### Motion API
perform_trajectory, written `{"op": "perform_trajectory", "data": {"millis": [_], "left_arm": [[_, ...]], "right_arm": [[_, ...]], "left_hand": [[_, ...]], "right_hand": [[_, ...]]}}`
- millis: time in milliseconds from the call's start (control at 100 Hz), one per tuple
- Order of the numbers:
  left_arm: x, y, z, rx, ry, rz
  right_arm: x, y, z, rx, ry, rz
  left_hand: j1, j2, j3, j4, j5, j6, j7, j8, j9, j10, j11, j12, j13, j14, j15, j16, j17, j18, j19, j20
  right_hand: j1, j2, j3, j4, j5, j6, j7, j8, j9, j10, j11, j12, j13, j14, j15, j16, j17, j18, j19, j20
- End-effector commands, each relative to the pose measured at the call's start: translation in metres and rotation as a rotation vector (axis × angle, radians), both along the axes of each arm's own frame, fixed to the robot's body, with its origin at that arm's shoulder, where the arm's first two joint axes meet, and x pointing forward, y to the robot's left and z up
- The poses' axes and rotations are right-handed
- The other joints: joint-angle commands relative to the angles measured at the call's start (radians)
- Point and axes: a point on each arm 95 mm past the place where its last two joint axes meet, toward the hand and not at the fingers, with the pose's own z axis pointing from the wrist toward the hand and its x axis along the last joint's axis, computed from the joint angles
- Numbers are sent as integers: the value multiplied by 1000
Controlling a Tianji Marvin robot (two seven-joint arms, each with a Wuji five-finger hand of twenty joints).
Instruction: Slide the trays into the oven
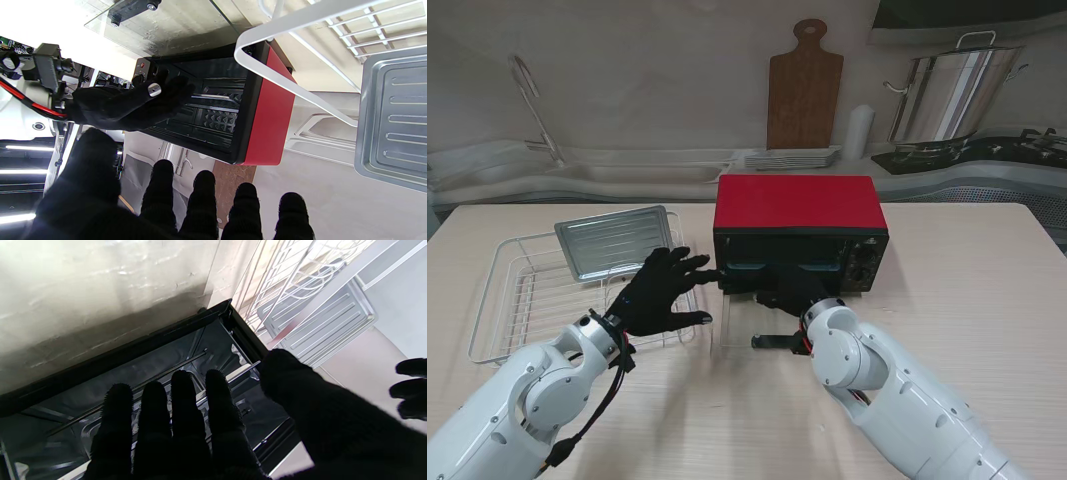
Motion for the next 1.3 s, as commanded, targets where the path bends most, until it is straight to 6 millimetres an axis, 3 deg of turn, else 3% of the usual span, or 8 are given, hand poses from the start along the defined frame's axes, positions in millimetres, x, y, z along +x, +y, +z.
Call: {"op": "perform_trajectory", "data": {"millis": [0, 700, 1290], "left_arm": [[-3, -3, -1, 5, 10, -3], [-6, -1, -2, 7, 9, 12], [-8, 1, -2, 10, -1, 21]], "right_arm": [[5, 9, 4, 17, 5, 3], [37, 25, 2, 29, 16, -79], [49, 31, 3, 32, 10, -109]], "left_hand": [[1, 44, -32, 36, -36, 16, -20, -7, -36, -12, -9, -11, -27, -26, -20, -16, -18, -22, -50, -9], [2, 45, -33, 36, -35, 15, -20, -6, -37, -14, -9, -11, -27, -26, -20, -16, -17, -20, -50, -9], [3, 44, -34, 36, -34, 16, -20, -6, -35, -10, -9, -11, -27, -26, -20, -16, -17, -21, -50, -9]], "right_hand": [[-32, 6, -10, 39, -36, -14, 6, -12, -38, -31, -6, 4, -19, -28, 7, 8, -2, -25, 0, -5], [-35, 0, -3, 36, -47, -23, 17, -11, -49, -40, -2, 6, -29, -40, 8, 9, -15, -41, -9, -9], [-35, 18, -14, 35, -94, -55, 47, 2, -94, -71, 23, 16, -76, -77, 17, 16, -66, -110, -8, -5]]}}
